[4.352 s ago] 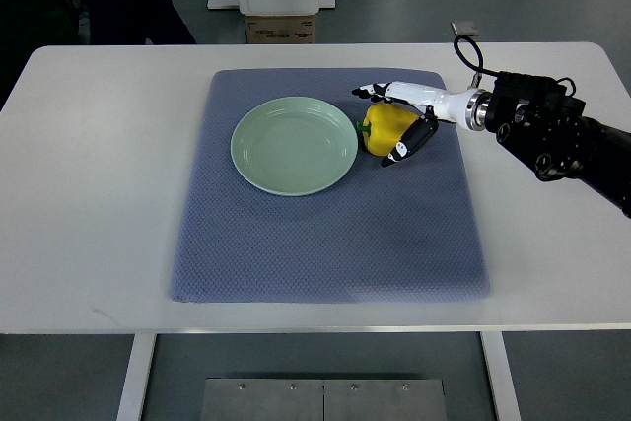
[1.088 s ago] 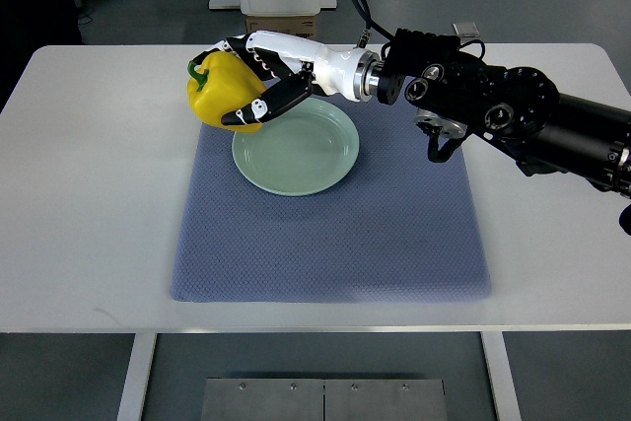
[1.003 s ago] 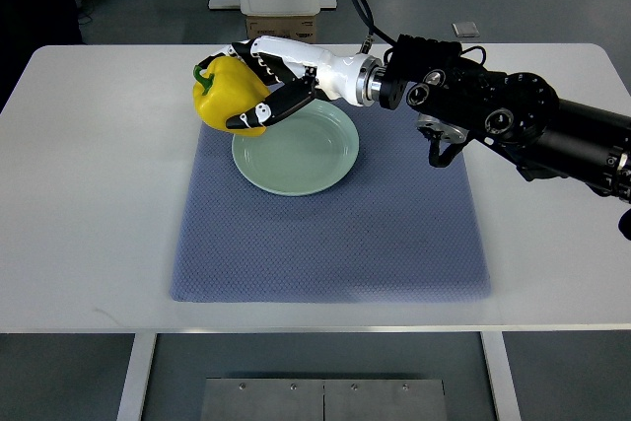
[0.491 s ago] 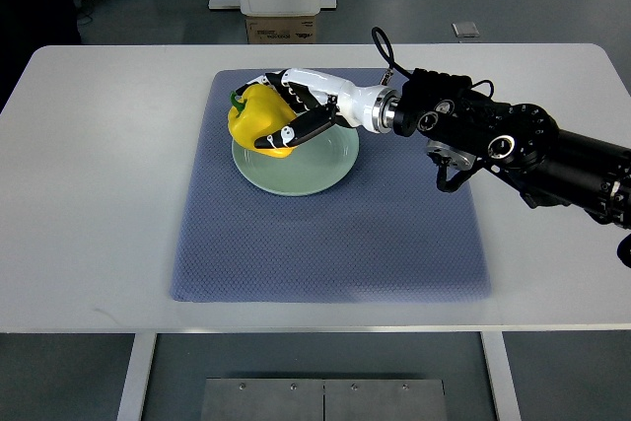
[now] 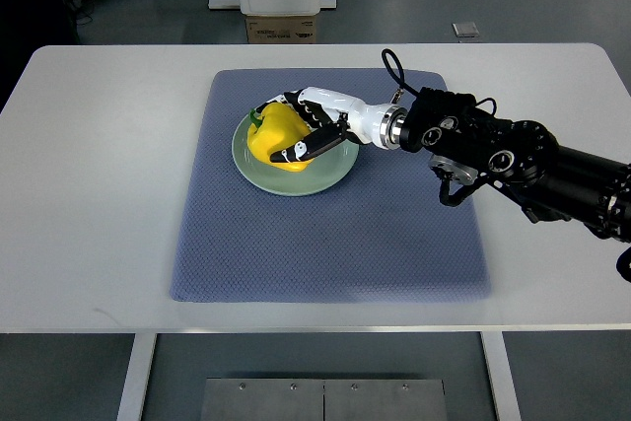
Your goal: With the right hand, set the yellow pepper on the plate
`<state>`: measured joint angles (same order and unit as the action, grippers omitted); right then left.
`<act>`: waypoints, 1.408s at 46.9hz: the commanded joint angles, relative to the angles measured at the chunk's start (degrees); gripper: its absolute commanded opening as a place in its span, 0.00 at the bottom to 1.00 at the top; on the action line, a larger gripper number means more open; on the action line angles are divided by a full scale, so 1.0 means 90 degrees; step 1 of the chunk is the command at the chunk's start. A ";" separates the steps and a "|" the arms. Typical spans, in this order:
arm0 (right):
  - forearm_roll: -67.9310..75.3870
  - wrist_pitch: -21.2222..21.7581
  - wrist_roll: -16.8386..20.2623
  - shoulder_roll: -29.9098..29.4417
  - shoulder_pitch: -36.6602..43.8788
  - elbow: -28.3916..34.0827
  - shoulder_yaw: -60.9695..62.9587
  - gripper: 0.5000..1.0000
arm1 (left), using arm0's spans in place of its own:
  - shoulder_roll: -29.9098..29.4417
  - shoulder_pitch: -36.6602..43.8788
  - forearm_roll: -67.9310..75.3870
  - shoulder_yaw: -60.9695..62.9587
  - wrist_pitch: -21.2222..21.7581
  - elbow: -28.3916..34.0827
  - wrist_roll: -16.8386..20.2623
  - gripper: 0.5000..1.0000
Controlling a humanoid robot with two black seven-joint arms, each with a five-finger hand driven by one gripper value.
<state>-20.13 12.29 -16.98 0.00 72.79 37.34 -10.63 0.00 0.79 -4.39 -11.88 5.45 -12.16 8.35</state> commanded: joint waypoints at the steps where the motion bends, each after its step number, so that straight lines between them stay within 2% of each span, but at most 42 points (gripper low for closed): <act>1: 0.0000 0.0002 0.0050 0.0000 -0.0002 0.0001 0.0000 0.80 | 0.0000 0.0000 0.0000 0.0002 0.0000 -0.0006 0.0000 1.00; 4: 0.0000 -0.0008 0.0070 0.0000 -0.0002 0.0001 0.0000 0.94 | 0.0000 0.0000 0.0000 0.0002 0.0000 -0.0006 0.0000 1.00; 9: 0.0000 -0.0008 0.0060 0.0000 -0.0002 -0.0018 -0.0010 1.00 | 0.0000 0.0000 0.0000 0.0002 0.0000 -0.0006 0.0000 1.00; 20: 0.0058 -0.0086 -0.0018 0.0000 0.0018 -0.0194 0.0292 1.00 | 0.0000 0.0000 0.0000 0.0002 0.0000 -0.0006 0.0000 1.00; 41: 0.0263 -0.0076 -0.0008 0.0000 -0.1026 -0.0204 0.3465 1.00 | 0.0000 0.0000 0.0000 0.0002 0.0000 -0.0006 0.0000 1.00; 49: 0.1307 0.0011 0.0108 0.0000 -0.1456 -0.0214 0.4696 1.00 | 0.0000 0.0000 0.0000 0.0002 0.0000 0.0004 0.0000 1.00; 55: 0.2021 0.0021 0.0255 0.0000 -0.1730 -0.0253 0.5077 1.00 | 0.0000 0.0000 0.0000 0.0002 0.0000 -0.0006 0.0000 1.00; 66: 0.2256 0.0021 0.0255 0.0000 -0.2306 -0.0379 0.5761 1.00 | 0.0000 0.0000 0.0000 0.0002 0.0000 -0.0006 0.0000 1.00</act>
<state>0.18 12.54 -14.62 0.00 53.22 34.28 39.64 0.00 0.79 -4.39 -11.87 5.45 -12.19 8.35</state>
